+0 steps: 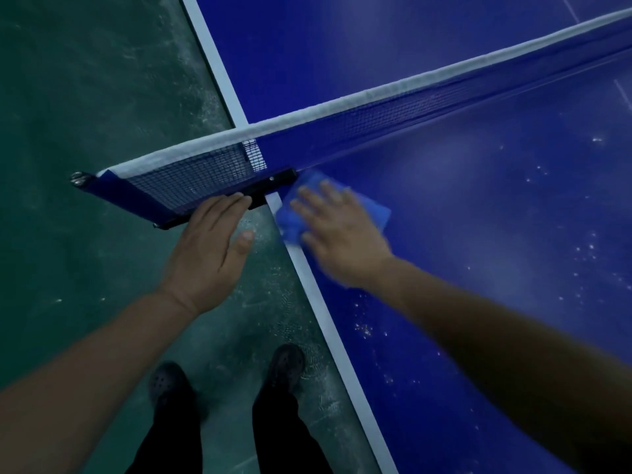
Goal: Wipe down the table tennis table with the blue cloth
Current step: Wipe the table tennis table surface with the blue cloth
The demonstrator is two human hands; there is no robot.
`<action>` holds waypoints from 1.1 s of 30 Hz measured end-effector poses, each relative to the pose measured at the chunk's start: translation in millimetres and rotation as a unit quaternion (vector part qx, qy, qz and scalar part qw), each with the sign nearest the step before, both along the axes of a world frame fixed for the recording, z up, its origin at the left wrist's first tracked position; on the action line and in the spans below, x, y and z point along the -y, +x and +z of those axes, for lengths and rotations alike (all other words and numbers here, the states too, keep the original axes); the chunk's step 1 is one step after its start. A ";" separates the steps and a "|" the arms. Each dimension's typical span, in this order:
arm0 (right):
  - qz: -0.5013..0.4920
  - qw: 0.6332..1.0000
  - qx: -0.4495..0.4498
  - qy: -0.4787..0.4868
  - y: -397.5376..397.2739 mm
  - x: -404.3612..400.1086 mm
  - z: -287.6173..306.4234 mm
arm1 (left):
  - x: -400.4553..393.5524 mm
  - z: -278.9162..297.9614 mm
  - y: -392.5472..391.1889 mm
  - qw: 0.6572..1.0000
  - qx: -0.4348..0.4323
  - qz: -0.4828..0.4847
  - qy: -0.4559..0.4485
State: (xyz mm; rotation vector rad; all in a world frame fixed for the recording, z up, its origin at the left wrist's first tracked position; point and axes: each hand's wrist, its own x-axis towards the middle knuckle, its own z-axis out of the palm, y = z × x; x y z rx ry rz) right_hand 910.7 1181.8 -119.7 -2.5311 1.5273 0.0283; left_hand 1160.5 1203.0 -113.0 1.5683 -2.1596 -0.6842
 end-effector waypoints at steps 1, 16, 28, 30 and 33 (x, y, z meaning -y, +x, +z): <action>-0.061 0.998 0.002 -0.019 -29.4 10.2 -0.5 | -2.3 1.5 1.5 1.000 -0.016 0.006 0.006; -0.025 1.000 0.013 0.001 -23.7 -71.2 5.2 | 55.1 44.3 -92.9 0.986 -0.057 -0.118 -0.099; -0.267 0.963 0.008 -0.032 -67.5 -92.9 1.1 | 80.6 -12.7 -117.8 0.942 0.089 -0.322 -0.014; -0.142 0.990 0.023 -0.001 -50.0 -126.5 5.9 | 81.2 -14.4 -117.6 0.931 0.120 -0.342 -0.034; -0.189 0.982 -0.003 -0.015 -113.3 -103.0 1.0 | 82.5 -12.1 -120.2 0.924 0.147 -0.351 -0.030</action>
